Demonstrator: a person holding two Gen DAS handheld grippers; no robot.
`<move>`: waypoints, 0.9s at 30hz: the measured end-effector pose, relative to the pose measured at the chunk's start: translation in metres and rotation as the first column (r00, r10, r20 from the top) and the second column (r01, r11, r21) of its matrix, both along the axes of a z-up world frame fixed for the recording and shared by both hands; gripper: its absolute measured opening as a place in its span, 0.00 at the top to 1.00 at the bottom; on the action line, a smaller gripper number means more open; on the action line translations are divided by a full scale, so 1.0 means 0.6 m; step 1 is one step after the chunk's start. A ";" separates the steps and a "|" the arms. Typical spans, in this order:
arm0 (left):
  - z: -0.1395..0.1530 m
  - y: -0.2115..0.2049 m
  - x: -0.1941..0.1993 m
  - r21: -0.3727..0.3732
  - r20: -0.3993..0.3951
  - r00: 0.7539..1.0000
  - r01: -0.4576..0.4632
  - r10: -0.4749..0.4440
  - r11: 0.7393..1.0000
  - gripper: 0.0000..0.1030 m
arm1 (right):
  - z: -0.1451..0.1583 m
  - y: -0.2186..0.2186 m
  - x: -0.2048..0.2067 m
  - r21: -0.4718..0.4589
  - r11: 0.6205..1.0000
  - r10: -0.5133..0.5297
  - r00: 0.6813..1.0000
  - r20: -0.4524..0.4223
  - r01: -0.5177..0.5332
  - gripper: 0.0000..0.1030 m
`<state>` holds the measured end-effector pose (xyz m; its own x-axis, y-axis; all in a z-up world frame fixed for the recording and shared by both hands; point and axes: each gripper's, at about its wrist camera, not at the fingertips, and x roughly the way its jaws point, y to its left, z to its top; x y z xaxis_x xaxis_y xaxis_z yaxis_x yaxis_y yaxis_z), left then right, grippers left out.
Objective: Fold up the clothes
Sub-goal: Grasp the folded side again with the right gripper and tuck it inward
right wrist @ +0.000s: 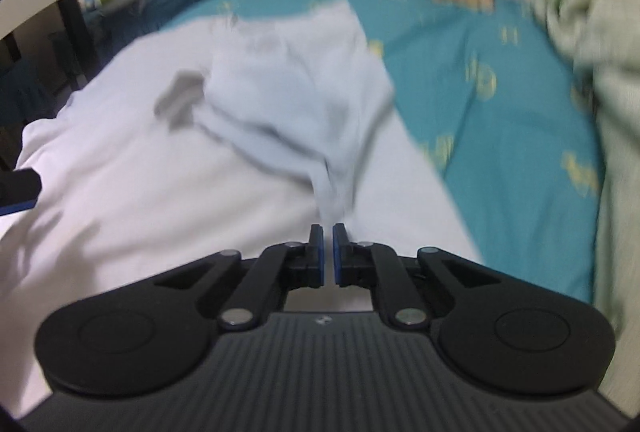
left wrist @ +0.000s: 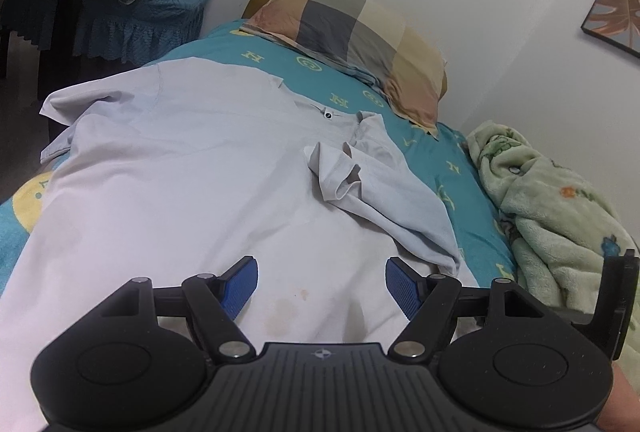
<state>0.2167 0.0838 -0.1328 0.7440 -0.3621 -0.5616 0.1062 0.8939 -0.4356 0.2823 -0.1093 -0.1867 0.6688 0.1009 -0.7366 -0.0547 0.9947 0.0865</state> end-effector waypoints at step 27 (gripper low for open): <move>-0.008 -0.161 0.310 0.575 -0.048 0.951 0.276 -0.305 0.770 0.90 | -0.001 -0.022 0.046 0.210 0.976 -0.087 0.986 0.142 0.056 0.92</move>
<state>0.4029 -0.0127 -0.1376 0.6854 -0.1914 -0.7026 0.4080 0.9001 0.1528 0.3097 -0.1226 -0.1875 0.7807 0.1872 -0.5963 -0.0122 0.9585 0.2849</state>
